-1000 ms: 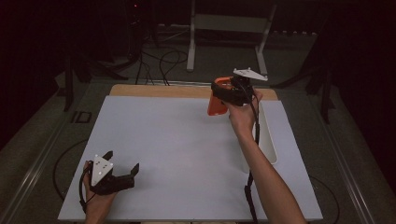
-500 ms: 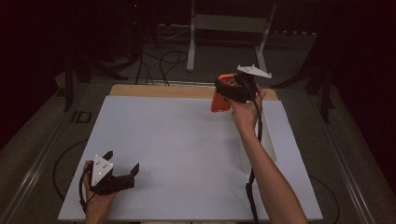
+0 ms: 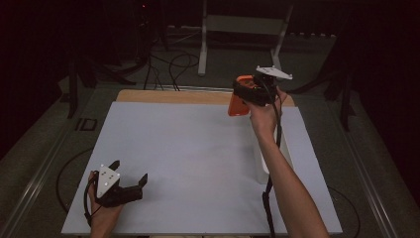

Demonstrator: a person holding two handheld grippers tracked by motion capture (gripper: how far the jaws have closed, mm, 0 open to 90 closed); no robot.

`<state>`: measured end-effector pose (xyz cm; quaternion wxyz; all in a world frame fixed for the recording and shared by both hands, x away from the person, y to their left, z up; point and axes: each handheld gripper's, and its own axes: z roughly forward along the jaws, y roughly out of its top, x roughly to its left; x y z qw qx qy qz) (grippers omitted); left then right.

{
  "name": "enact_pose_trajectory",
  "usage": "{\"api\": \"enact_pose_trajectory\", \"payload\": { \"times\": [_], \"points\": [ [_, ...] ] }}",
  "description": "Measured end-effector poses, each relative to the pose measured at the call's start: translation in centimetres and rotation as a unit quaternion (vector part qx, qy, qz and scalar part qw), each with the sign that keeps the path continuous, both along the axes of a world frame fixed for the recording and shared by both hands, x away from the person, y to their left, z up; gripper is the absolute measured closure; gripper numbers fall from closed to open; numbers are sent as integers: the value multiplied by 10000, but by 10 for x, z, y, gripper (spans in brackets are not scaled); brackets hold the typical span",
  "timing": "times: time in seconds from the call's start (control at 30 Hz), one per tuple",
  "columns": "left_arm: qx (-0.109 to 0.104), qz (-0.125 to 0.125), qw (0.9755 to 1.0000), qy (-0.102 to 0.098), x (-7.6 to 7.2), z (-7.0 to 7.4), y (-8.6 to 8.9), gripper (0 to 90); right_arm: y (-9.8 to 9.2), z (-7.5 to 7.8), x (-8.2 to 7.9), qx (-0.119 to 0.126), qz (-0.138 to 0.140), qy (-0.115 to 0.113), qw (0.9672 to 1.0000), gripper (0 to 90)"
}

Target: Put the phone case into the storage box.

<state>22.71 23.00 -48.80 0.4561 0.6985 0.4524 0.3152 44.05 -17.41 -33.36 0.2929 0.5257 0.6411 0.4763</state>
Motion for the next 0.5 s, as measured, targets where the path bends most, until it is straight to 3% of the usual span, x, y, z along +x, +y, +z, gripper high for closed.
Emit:
{"api": "enact_pose_trajectory", "payload": {
  "times": [0.5],
  "points": [
    [-7,-3,10000,1,0,0,0,1,-12,-3,5,-52,-198,70,9998,162]
  ]
}}
